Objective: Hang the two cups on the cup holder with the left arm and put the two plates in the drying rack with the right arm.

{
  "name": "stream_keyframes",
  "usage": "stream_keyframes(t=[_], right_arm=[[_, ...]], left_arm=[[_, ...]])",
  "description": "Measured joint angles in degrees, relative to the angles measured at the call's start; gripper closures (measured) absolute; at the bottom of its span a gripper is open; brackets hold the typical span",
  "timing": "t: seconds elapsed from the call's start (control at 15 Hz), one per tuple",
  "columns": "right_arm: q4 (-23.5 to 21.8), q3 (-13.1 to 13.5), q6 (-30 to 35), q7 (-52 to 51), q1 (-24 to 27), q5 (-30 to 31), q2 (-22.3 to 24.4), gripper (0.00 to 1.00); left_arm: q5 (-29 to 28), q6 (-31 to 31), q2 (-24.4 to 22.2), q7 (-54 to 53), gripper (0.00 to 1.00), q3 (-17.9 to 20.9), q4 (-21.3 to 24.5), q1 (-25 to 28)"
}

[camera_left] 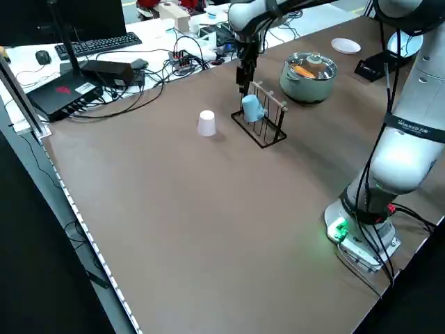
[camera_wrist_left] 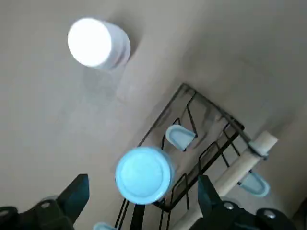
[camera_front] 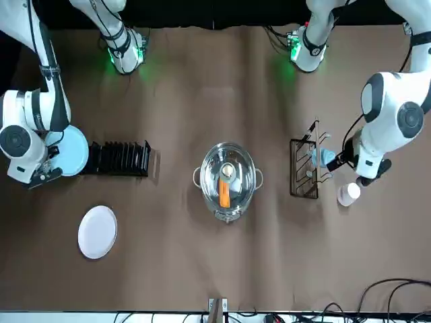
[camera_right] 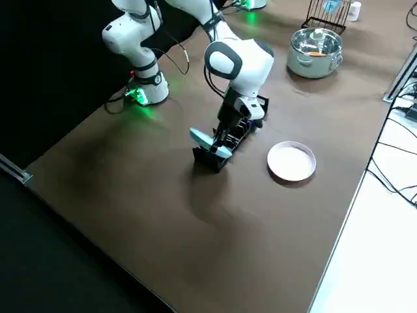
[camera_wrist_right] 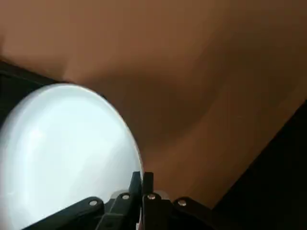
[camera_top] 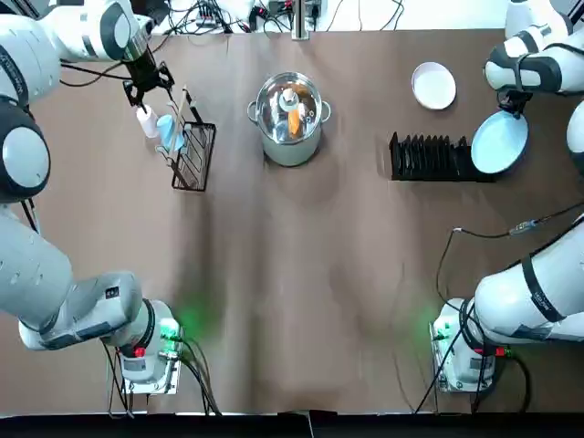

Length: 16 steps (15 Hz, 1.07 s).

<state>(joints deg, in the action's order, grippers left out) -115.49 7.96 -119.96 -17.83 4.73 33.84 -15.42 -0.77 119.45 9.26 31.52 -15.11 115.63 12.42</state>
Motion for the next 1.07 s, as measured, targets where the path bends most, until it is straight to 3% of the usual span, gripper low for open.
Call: stream_keyframes(t=[0.4, 0.8, 0.93, 1.07], right_arm=[[-0.75, -0.79, -0.39, 7.21, -2.35, 0.21, 0.0, 0.97], [-2.25, -0.84, -0.8, 10.48, -4.38, 0.91, -0.05, 0.97], [-2.53, -0.79, -0.9, 10.81, -4.37, 1.16, -0.36, 0.96], [-2.56, -0.82, -0.91, 10.9, -4.38, 1.16, -0.41, 0.93]], left_arm=[[-4.72, 0.08, 1.73, -14.29, 0.0, 0.79, -4.37, 5.22], [-18.32, 6.05, 13.66, -17.67, 0.0, 0.73, -6.46, 5.49], [-21.41, 10.11, 17.79, -17.67, 0.0, 0.72, -6.8, 5.62], [-21.69, 11.34, 19.12, -17.68, 0.0, 0.81, -7.08, 5.75]])
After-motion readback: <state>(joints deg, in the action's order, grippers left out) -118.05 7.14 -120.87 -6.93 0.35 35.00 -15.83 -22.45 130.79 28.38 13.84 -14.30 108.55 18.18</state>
